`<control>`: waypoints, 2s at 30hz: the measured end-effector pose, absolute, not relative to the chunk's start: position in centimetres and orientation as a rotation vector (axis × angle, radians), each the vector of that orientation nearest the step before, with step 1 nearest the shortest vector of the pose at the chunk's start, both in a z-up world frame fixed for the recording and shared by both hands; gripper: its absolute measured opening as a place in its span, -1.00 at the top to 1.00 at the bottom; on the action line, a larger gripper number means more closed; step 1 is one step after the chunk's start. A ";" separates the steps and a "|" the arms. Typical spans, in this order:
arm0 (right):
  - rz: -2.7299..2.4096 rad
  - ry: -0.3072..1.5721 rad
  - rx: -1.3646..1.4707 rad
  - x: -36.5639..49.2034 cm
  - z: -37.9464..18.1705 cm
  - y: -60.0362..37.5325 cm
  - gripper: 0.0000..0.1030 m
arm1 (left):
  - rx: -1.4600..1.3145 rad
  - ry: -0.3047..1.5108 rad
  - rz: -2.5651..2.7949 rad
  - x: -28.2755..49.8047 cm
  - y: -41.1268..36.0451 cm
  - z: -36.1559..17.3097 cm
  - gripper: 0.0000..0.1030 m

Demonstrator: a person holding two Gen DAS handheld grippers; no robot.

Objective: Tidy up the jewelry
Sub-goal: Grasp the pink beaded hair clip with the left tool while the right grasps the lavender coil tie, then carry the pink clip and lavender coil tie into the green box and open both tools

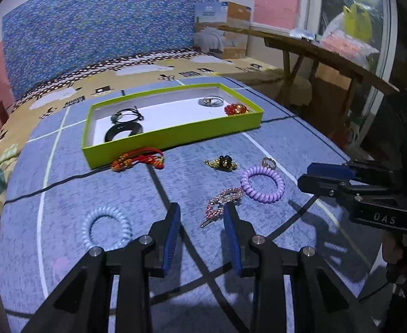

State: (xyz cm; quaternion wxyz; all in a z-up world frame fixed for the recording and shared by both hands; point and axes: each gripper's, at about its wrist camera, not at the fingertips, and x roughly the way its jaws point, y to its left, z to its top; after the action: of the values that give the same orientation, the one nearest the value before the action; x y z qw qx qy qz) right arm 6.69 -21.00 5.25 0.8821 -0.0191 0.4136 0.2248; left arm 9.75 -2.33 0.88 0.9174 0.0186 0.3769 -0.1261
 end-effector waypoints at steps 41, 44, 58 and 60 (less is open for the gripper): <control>0.462 0.874 -0.056 8.0 4.4 -20.2 0.82 | 0.075 0.796 -0.306 10.3 -4.1 0.4 0.61; 0.460 0.860 -0.041 7.9 4.8 -20.5 0.82 | 0.054 0.783 -0.303 10.0 -3.9 0.8 0.61; 0.458 0.801 -0.024 8.6 6.7 -20.6 0.82 | -0.021 0.731 -0.275 10.7 -2.4 2.4 0.61; 0.459 0.794 -0.028 8.9 7.0 -20.5 0.82 | -0.028 0.730 -0.269 11.0 -2.1 2.6 0.61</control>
State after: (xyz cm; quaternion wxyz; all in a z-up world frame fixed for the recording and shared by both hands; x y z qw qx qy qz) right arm 8.88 -20.48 7.02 0.8965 -0.0137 0.3834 0.2216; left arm 11.04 -2.15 2.56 0.9253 -0.0137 0.3557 -0.1311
